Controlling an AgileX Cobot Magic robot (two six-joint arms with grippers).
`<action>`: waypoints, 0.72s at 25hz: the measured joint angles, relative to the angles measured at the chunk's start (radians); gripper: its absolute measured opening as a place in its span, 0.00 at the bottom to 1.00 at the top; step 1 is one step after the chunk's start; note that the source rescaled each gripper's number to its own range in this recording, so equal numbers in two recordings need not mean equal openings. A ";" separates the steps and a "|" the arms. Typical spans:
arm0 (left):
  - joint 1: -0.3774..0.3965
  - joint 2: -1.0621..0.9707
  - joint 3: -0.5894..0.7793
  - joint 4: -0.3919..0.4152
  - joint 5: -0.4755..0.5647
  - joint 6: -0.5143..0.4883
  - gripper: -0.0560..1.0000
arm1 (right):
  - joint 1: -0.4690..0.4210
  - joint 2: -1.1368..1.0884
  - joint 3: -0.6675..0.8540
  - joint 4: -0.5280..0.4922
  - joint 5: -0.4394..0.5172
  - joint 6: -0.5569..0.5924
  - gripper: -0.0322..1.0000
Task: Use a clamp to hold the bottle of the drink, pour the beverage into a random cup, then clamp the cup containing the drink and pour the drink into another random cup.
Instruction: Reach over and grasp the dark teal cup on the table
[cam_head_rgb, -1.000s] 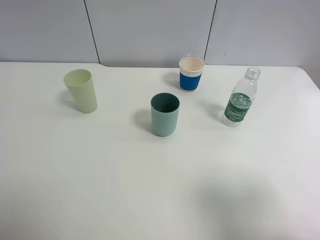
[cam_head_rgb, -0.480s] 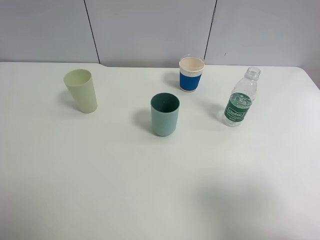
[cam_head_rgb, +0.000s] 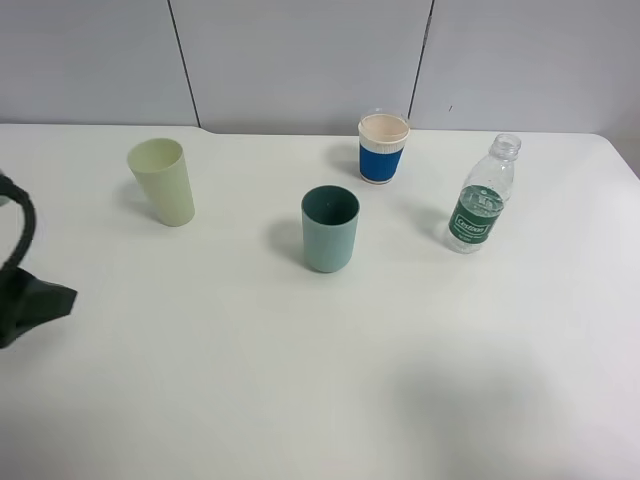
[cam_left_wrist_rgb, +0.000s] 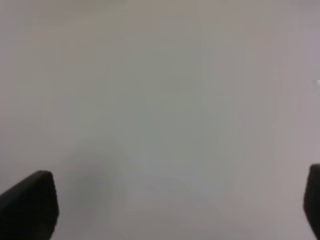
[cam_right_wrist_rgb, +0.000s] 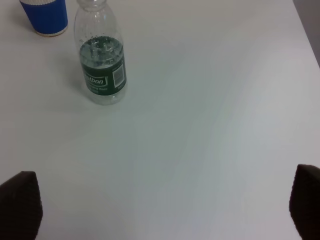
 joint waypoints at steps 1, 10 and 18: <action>-0.013 0.029 0.011 -0.016 -0.039 -0.001 1.00 | 0.000 0.000 0.000 0.000 0.000 0.000 0.99; -0.197 0.252 0.184 -0.081 -0.569 -0.008 1.00 | 0.000 0.000 0.000 0.000 0.000 0.000 0.99; -0.311 0.564 0.259 -0.085 -1.116 -0.008 1.00 | 0.000 0.000 0.000 0.000 0.000 0.000 0.99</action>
